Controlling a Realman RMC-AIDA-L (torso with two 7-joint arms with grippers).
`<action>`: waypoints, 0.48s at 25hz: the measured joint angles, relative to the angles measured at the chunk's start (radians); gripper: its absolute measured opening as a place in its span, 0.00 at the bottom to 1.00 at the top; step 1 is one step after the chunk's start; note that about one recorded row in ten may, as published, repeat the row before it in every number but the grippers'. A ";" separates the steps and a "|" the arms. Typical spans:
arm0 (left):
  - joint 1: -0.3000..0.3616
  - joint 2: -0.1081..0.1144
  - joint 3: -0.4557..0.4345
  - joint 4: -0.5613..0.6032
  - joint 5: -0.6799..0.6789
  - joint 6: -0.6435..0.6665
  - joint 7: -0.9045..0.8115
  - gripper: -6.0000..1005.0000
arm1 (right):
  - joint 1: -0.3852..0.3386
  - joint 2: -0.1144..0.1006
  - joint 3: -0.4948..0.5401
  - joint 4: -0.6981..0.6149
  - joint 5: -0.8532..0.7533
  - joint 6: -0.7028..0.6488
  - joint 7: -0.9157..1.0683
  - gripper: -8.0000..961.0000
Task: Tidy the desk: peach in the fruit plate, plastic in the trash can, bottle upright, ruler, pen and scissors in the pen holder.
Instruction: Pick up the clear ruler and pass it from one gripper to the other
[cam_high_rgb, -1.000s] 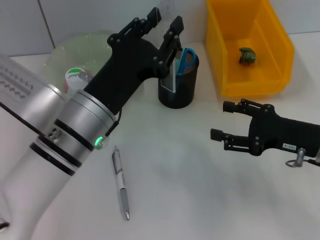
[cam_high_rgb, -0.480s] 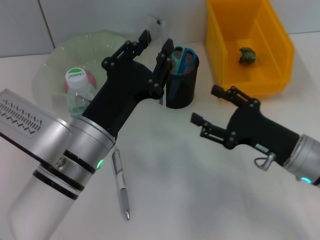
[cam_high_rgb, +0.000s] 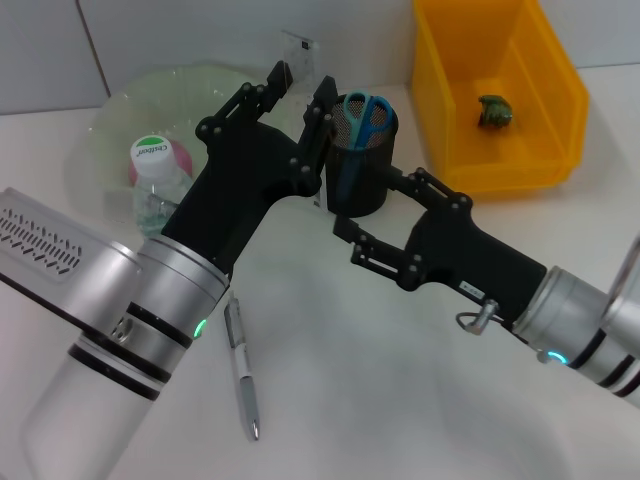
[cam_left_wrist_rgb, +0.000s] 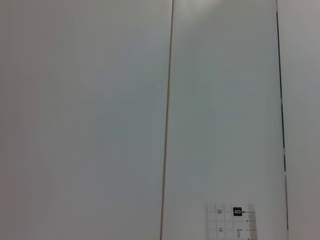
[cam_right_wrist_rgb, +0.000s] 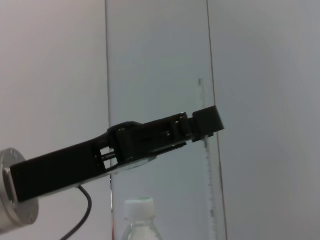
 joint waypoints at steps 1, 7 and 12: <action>-0.005 0.000 0.007 -0.005 -0.011 0.008 0.003 0.40 | 0.000 0.000 0.000 0.000 0.000 0.000 0.000 0.84; -0.035 0.000 0.039 -0.020 -0.058 0.027 0.021 0.40 | 0.051 0.000 0.041 0.040 -0.006 0.048 0.000 0.83; -0.043 0.000 0.040 -0.023 -0.059 0.029 0.021 0.40 | 0.082 0.000 0.041 0.053 -0.010 0.071 0.009 0.82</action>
